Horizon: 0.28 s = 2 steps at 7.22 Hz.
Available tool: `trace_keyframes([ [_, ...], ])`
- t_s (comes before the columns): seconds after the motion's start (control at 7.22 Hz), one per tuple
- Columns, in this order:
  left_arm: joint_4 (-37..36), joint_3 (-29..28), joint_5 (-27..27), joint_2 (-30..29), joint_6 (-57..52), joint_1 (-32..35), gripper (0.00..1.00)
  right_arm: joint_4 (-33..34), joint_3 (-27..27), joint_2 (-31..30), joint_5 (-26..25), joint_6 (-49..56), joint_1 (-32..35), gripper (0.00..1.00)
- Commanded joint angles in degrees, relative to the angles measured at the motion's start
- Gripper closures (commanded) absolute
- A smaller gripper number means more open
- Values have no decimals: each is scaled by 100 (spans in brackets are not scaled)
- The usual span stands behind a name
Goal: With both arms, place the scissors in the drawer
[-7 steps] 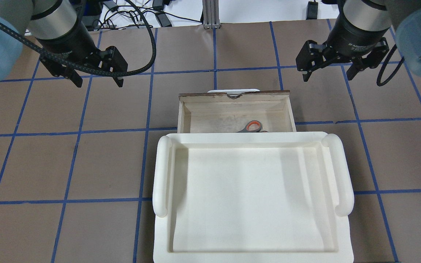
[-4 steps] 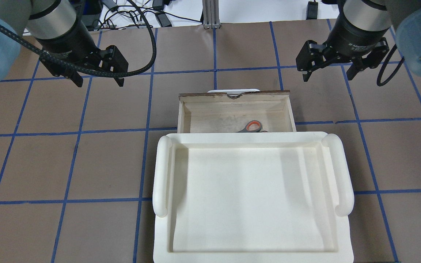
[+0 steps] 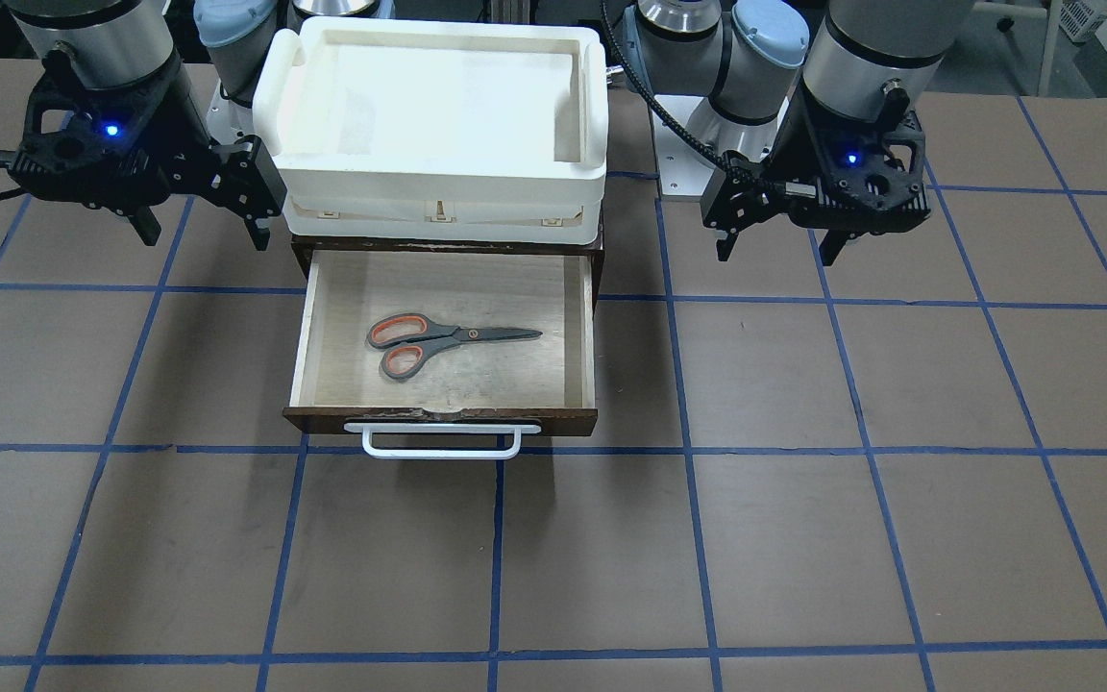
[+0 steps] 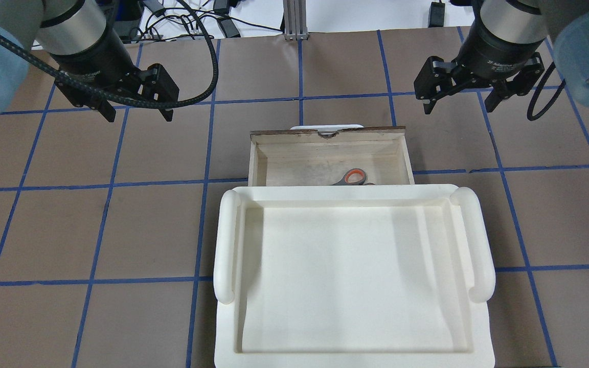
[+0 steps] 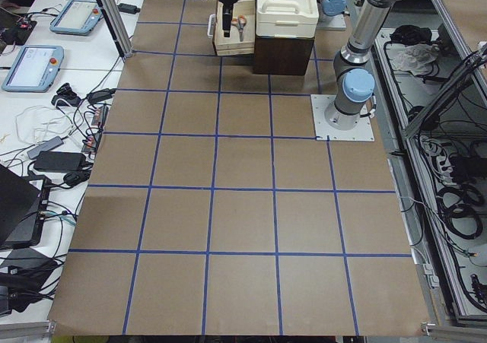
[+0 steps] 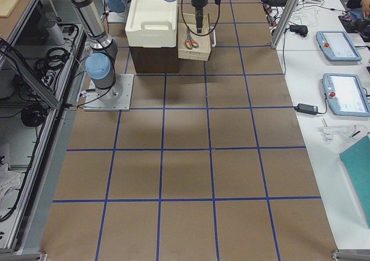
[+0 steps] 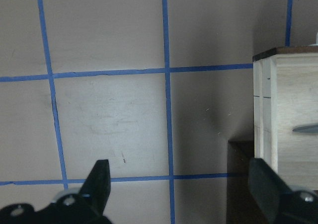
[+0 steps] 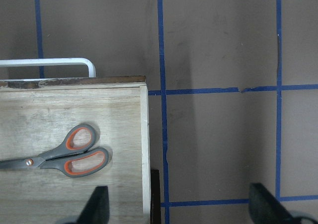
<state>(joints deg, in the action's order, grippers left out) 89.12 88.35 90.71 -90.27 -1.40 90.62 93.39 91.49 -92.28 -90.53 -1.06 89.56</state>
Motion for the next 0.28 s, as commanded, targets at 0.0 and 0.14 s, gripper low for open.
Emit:
trace_keyframes([
  [0.0, 0, 15, -1, -8, -1, -1, 0, -22, 0, 0, 0, 0, 0, 0],
  [0.14, -17, 50, -10, 18, 8, -1, 0, -23, 0, 0, 0, 0, 0, 0],
])
